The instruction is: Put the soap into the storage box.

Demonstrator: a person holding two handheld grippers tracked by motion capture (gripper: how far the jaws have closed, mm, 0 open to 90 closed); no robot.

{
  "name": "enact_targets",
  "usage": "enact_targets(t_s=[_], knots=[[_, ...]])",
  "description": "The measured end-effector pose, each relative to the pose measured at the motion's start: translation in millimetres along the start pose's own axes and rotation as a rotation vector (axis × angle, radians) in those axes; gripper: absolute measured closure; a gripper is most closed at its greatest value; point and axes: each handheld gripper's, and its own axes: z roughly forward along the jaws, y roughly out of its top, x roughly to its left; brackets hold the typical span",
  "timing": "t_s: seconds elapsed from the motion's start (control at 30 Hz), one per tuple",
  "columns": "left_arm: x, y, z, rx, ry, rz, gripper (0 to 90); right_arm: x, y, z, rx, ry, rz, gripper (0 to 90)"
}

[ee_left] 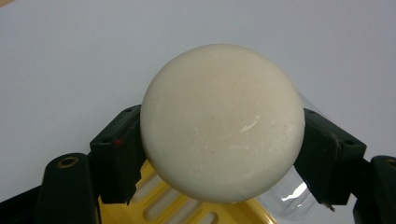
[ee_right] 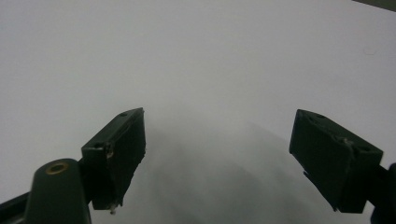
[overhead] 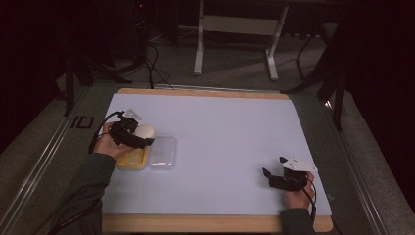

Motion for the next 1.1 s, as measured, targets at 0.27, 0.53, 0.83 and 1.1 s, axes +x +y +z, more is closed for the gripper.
enact_targets(t_s=[0.27, 0.53, 0.83, 1.1], knots=[[3.7, -8.6, 1.1, 0.007, 0.005, -0.020, 25.0, 0.1, 0.0, 0.0, 0.001, -0.001, -0.001, 18.2], [6.2, -16.0, 1.8, 0.012, 0.006, -0.032, 25.0, 0.2, 0.0, 0.1, 0.000, -0.002, -0.003, 18.2], [7.7, -23.8, 4.4, 0.016, 0.003, -0.047, 24.9, 0.4, 0.1, 0.3, 0.002, -0.002, -0.003, 18.3], [8.2, -30.0, 6.9, 0.031, 0.003, -0.048, 24.9, 0.4, 0.1, 0.2, 0.001, -0.002, -0.003, 18.3]])
